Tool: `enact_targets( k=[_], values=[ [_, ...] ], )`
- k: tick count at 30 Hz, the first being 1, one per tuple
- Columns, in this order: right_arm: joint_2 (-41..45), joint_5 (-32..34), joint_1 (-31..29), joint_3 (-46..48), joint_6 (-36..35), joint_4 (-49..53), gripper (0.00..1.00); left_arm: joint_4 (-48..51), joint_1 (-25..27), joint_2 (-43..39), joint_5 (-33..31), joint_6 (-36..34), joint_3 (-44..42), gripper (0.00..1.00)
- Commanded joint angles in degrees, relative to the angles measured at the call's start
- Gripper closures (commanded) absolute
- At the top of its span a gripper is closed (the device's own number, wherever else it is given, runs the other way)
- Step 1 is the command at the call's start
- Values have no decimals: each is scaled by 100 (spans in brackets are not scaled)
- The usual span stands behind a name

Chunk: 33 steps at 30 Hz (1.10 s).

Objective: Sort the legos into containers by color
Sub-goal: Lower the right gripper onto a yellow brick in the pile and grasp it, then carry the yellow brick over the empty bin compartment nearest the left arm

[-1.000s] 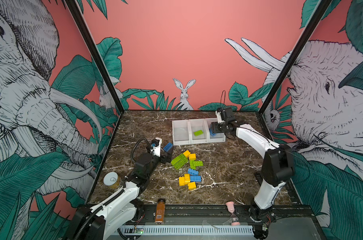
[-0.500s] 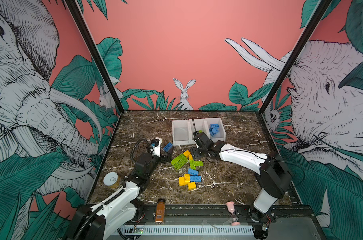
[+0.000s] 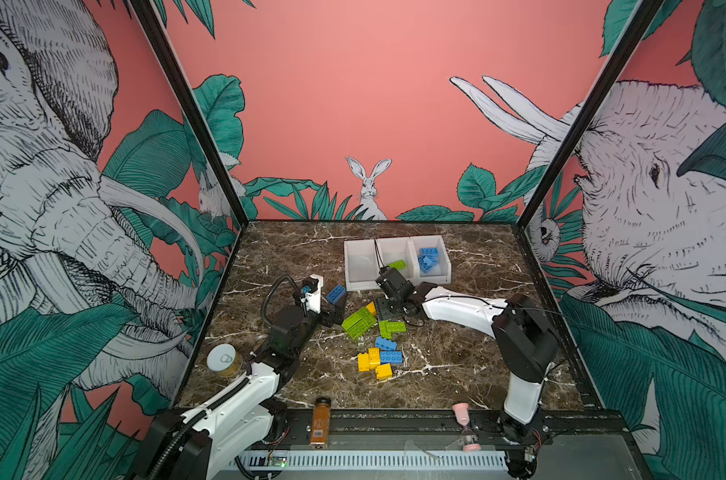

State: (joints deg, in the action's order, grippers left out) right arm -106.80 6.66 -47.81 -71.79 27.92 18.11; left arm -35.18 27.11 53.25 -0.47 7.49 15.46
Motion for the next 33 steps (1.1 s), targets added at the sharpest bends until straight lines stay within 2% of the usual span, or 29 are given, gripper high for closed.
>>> enact_targets(
  k=[1,11,17,25,33],
  values=[
    [-143,-12,-57,-98,109,-115,30,-192,-4,-21,40,80,-87,1],
    [-527,-46,-91,-221,134,-83,36,-130,0,-16,22,42,-63,1],
    [-522,-6,-90,-195,148,-106,49,-130,-4,-24,42,51,-61,1],
    [-89,282,-88,-142,3,77,60,-130,-5,-30,38,60,-61,1],
    [405,628,-15,-627,-550,450,63,-124,-7,10,3,60,-53,1]
  ],
)
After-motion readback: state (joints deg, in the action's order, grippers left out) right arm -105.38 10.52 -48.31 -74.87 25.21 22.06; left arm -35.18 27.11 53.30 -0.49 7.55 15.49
